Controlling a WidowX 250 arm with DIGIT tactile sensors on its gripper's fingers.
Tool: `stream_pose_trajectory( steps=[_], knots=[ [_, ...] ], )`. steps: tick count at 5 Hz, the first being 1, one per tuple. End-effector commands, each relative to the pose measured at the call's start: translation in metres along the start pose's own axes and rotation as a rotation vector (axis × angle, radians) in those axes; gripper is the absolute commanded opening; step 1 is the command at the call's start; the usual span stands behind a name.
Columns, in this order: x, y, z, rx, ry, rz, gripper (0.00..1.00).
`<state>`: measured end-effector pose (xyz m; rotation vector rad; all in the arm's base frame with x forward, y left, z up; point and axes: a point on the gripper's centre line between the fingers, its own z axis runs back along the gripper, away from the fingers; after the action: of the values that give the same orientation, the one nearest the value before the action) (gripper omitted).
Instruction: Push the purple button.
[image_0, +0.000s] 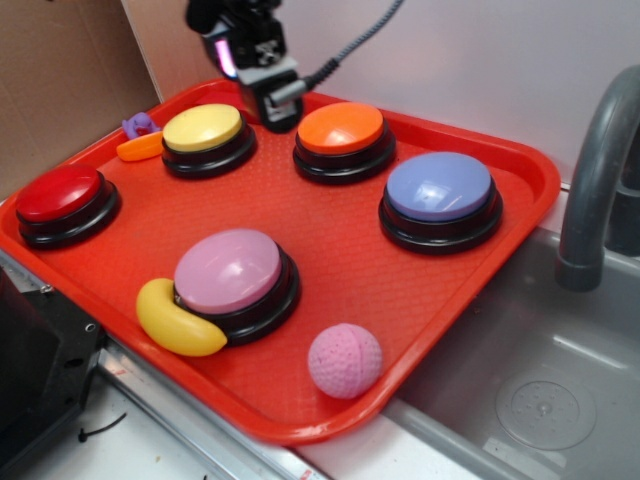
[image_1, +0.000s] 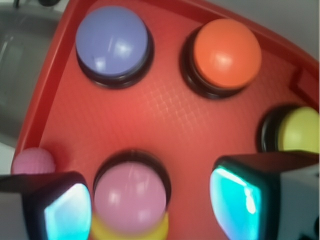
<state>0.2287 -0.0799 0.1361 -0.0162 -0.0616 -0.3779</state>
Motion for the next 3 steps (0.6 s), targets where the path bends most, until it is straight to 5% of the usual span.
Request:
stream_pose_trajectory(
  steps=[1,2,3],
  knots=[
    [0.008,-0.004,0.012,0.003,-0.059,-0.005,1.0],
    [0.008,-0.004,0.012,0.003,-0.059,-0.005,1.0],
    [0.039,-0.004,-0.013,-0.058,-0.048,-0.072,1.0]
  ],
)
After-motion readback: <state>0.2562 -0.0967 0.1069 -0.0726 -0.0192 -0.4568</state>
